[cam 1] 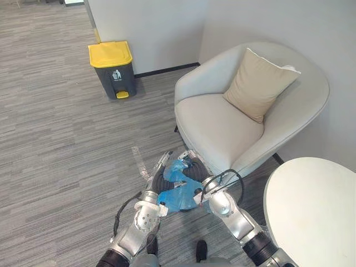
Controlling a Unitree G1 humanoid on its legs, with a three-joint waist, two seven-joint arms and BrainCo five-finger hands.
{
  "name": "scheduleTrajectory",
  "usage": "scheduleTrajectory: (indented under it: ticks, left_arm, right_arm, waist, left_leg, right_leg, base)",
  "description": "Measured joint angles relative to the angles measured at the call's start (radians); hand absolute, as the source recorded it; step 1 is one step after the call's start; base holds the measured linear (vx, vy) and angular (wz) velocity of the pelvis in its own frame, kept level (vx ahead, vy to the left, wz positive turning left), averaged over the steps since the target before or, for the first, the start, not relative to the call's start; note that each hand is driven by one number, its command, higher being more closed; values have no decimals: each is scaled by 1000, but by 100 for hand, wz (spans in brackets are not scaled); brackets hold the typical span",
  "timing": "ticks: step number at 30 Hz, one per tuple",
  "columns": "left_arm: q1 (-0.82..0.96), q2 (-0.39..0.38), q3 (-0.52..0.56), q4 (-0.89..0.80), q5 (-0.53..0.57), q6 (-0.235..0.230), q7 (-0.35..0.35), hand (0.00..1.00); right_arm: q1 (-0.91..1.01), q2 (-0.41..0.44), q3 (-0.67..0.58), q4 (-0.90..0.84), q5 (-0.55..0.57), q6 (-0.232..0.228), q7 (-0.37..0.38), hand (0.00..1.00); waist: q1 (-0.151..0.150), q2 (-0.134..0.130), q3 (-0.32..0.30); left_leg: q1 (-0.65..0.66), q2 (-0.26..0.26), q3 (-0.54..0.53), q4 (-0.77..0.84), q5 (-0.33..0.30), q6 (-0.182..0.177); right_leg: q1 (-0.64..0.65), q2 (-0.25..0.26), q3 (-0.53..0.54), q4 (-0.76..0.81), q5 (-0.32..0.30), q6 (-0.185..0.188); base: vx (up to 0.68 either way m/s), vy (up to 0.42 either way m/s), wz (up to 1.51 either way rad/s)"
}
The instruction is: Gather rubbish on tea table into small bin, then transfer packed bag to large trash can.
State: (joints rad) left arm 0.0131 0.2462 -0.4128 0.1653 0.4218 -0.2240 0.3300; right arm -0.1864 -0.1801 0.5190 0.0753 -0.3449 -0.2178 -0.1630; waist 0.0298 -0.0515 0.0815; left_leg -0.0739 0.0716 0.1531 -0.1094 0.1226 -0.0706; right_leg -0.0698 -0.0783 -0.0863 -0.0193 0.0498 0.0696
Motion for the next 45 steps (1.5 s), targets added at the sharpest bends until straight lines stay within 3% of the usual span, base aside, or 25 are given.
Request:
scheduleTrajectory:
  ticks: [5,18,37,45]
  left_arm:
    - [0,33,4,-35,74,0,1,0]
    - [-36,50,3,-21,66,-4,-6,0]
    - [-80,-62,4,274,57,59,-1,0]
    - [-80,-85,7,339,58,105,34,0]
  right_arm:
    - [-22,0,17,-44,40,-9,15,100]
    - [-87,-15,84,-71,113,-10,49,100]
    - [-126,32,166,-138,201,-7,79,100]
    - [-131,87,226,-138,309,-6,91,100]
  waist:
    - [0,-4,-7]
    - [-5,-13,-14]
    - [-6,-28,-25]
    - [-7,-31,-27]
  left_leg:
    - [4,5,4,0,1,0]
    - [6,7,17,3,1,0]
    - [22,9,39,0,-2,-3]
    - [22,9,39,0,-7,-11]
  right_leg:
    - [1,5,7,-2,2,-3]
    - [-4,11,21,-3,6,-7]
    - [-3,16,46,-2,12,-10]
    - [-3,16,47,-2,12,-10]
  base:
    - [-2,-5,-4]
    - [1,0,-2]
    - [2,1,-3]
    - [0,0,0]
